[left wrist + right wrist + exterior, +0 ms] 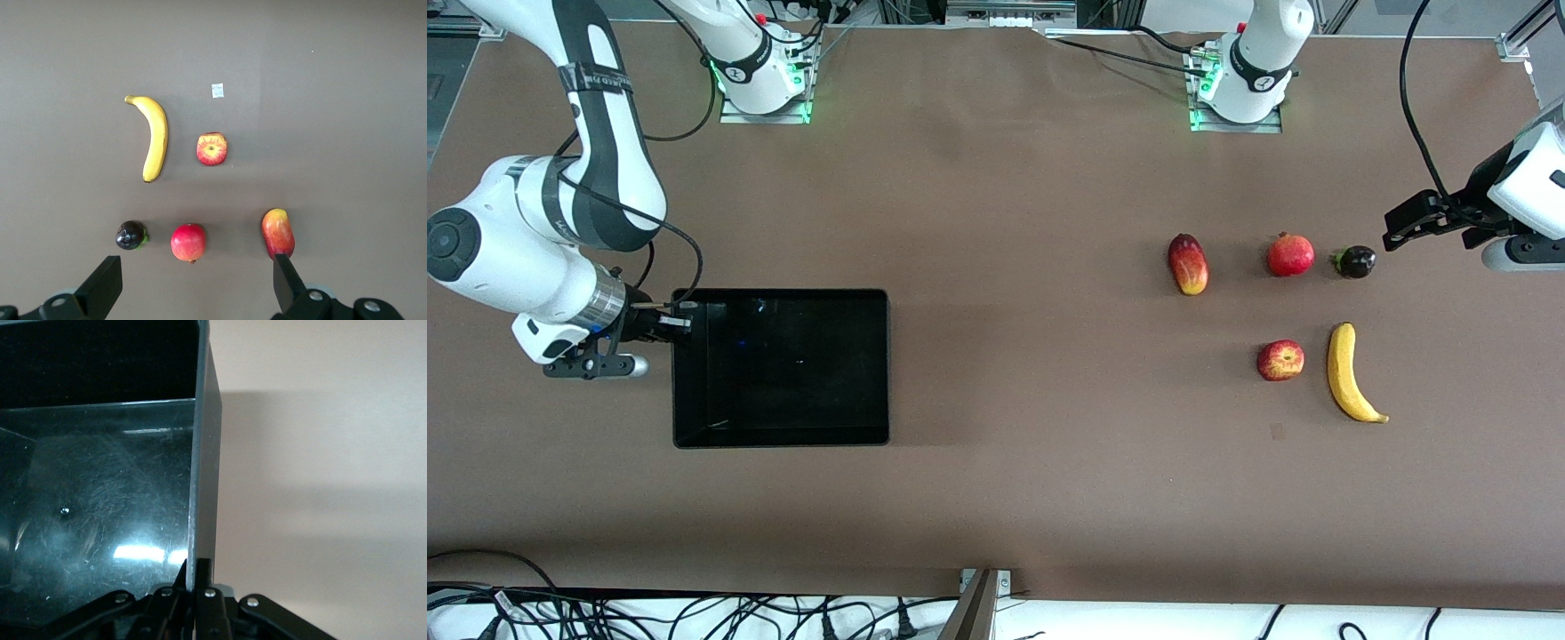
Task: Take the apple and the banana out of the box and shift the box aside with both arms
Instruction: 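Drag the empty black tray across the table toward the right arm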
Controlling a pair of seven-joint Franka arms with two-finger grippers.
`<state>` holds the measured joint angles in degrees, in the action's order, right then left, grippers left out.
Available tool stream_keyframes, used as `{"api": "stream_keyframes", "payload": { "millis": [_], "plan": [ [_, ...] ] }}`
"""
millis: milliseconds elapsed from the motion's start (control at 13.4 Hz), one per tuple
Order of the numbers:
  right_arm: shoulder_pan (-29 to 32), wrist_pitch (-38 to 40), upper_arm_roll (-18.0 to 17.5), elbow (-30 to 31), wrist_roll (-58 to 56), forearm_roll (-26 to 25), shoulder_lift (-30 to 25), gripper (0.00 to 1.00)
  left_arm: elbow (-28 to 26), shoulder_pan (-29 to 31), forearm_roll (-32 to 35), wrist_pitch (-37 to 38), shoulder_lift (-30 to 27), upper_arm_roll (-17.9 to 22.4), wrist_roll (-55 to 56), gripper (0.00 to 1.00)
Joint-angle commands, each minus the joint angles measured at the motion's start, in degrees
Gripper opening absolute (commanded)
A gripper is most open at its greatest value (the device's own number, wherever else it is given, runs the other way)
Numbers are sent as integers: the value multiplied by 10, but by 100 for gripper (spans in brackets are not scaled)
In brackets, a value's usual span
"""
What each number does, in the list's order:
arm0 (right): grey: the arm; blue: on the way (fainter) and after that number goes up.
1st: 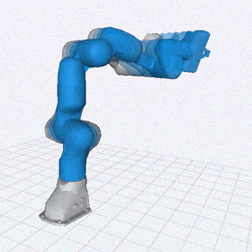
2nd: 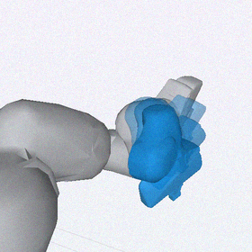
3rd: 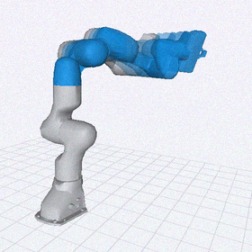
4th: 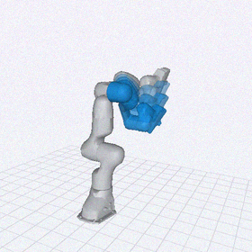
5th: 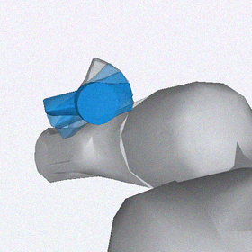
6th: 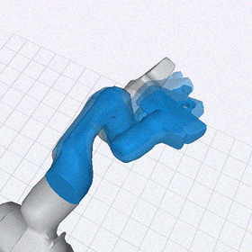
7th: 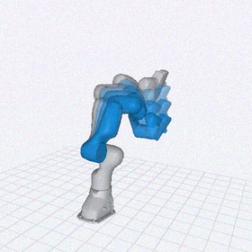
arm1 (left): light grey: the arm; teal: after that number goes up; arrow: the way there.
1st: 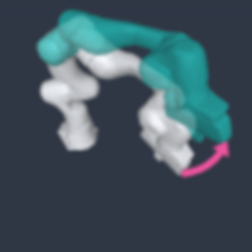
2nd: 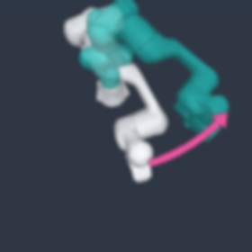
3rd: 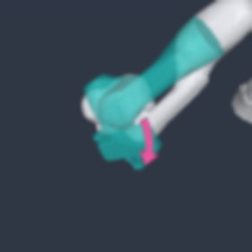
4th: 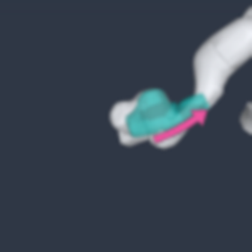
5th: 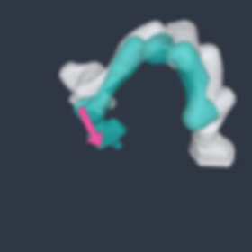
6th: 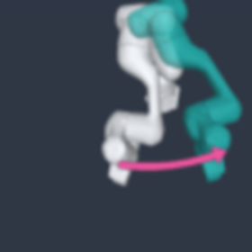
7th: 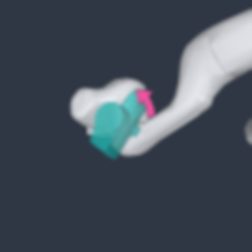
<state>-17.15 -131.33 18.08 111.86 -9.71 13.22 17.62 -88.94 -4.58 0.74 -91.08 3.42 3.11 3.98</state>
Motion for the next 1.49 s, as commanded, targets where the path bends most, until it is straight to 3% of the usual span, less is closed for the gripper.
{"api": "stream_keyframes", "payload": {
  "millis": [0,149,597,671,746,820,1119,1417],
  "plan": [
    [-7,-138,12,172,-51,16,-87,0,4,3,-18,8,0,1,-8,100],
    [-7,-140,48,184,-62,16,-93,0,4,3,-18,8,0,1,-8,100],
    [-8,-143,57,201,-55,16,-94,0,5,4,-24,8,0,3,-7,100],
    [-8,-138,57,202,-55,16,-94,8,5,4,-24,8,0,3,-8,100],
    [-7,-114,57,197,-54,16,-92,89,5,4,-24,8,0,3,-7,100],
    [-8,-87,57,191,-35,15,-92,100,4,4,-25,8,0,3,-7,100],
    [-11,-5,58,149,19,-26,-97,100,5,3,-25,8,0,3,-7,100],
    [-10,245,57,-64,26,-117,-89,100,5,4,-25,8,0,4,-7,100]
  ]
}}
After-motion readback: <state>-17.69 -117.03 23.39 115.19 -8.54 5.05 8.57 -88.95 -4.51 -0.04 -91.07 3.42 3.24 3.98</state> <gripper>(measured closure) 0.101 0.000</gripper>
